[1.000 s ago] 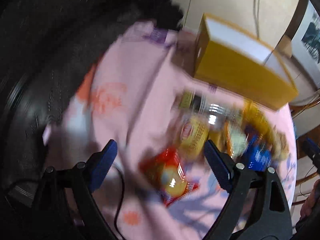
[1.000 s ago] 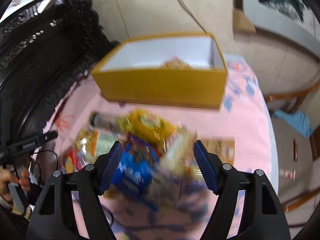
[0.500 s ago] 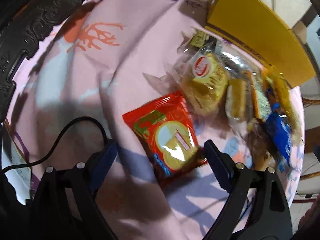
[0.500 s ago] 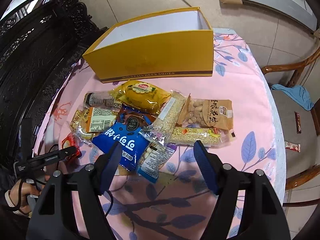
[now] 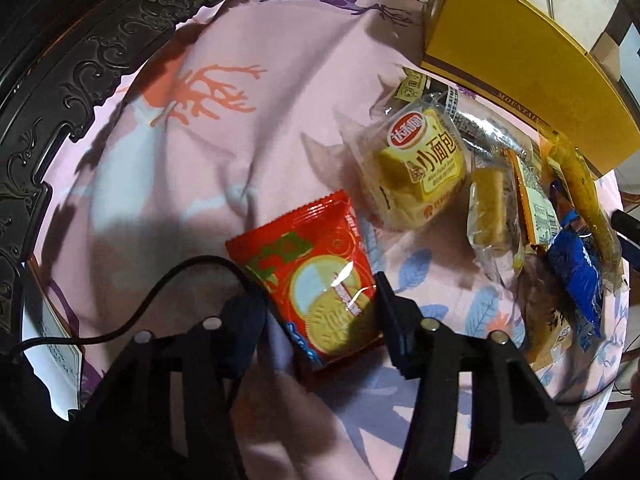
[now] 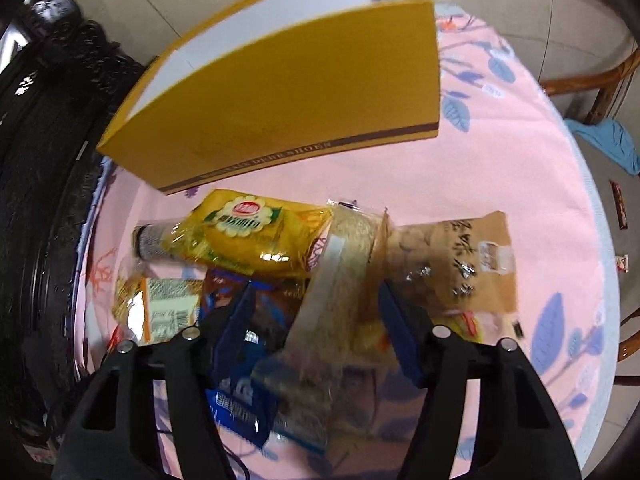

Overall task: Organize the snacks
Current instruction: 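Grasp the red cookie packet with left gripper while right grasps the clear rice-cracker bag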

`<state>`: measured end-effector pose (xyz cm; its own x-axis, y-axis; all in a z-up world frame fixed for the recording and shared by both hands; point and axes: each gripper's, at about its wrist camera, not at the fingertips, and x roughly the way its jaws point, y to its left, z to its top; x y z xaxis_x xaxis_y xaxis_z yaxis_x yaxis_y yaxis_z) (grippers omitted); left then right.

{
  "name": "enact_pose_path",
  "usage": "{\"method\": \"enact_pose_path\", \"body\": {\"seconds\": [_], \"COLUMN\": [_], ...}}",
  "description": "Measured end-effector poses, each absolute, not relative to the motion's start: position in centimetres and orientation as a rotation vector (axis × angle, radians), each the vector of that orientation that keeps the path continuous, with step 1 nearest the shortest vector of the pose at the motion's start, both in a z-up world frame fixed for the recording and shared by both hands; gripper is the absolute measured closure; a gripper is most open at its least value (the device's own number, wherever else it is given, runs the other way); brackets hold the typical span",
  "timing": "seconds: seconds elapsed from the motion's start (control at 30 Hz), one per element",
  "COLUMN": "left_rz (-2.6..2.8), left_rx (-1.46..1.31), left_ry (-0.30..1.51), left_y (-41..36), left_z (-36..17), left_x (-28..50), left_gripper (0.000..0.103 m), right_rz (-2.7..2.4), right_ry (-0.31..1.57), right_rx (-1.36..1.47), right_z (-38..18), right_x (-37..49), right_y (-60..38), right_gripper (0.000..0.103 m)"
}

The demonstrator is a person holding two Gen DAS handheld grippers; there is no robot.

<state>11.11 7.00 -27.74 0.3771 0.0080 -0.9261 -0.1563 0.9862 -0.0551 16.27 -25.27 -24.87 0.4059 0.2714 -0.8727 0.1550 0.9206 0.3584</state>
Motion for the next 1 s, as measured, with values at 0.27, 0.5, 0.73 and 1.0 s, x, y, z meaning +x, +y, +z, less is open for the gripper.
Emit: {"method": "enact_pose_path", "body": {"seconds": [0.27, 0.5, 0.73, 1.0], "left_rz": [0.087, 0.087, 0.052, 0.02], "left_rx": [-0.155, -0.143, -0.214, -0.243], "left_ry": [1.158, 1.156, 1.13, 1.067], "left_y": [7.6, 7.2, 8.3, 8.6], "left_z": [-27.9, -28.0, -26.9, -23.6], "left_x": [10.8, 10.2, 10.0, 8.3], "left_gripper": [0.052, 0.048, 0.057, 0.059], "right_rz": [0.044, 0.062, 0.108, 0.127], "right_ry": [1.25, 1.231, 1.152, 1.044], "right_rx": [0.421, 0.467, 0.49, 0.485], "right_z": [-26.9, -25.9, -22.3, -18.7], "right_x": [17.9, 16.9, 13.7, 11.2], "right_y": [-24.9, -25.7, -26.2, -26.8], "right_gripper": [0.065, 0.072, 0.073, 0.073]}}
